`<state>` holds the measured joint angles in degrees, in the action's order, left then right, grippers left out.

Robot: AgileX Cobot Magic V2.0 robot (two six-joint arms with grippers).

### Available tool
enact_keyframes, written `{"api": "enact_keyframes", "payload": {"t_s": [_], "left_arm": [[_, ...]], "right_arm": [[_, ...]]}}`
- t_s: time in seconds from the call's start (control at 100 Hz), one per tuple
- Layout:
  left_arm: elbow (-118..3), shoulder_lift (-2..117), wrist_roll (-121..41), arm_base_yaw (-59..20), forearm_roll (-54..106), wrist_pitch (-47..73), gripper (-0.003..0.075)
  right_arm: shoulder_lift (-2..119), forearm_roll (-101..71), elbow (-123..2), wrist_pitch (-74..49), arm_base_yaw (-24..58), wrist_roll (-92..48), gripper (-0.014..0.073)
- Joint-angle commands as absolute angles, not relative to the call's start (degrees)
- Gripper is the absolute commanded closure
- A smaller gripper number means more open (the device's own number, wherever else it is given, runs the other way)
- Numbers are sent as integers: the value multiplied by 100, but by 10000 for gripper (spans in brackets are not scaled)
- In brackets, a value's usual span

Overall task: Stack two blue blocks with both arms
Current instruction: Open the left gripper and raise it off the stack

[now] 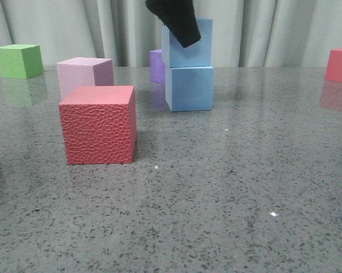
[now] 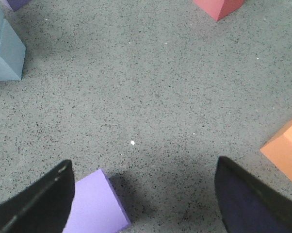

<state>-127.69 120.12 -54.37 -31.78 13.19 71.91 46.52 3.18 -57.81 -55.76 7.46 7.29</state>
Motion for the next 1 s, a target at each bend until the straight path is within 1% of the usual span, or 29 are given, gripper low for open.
{"api": "enact_keyframes", "payload": {"t_s": [0.0, 0.32, 0.58, 0.7, 0.85, 0.99], "left_arm": [[-12978, 11639, -5442, -3219, 1423, 7330, 46], [-13289, 11488, -5073, -3219, 1288, 7330, 46], [-13289, 10986, -4187, -3158, 561, 7307, 47], [-13289, 10797, -3710, -2937, 549, 7219, 47], [-13289, 10626, -2676, -2497, 549, 6866, 50], [-13289, 10471, -2204, -2120, 549, 6817, 50]], "right_arm": [[4625, 319, -5912, -5190, 744, 675, 1], [4625, 319, -5912, -5190, 744, 675, 1], [4625, 319, -5912, -5180, 744, 675, 1], [4625, 319, -5912, -5180, 744, 675, 1], [4625, 319, -5912, -5180, 744, 675, 1], [4625, 319, -5912, -5192, 744, 675, 1]]}}
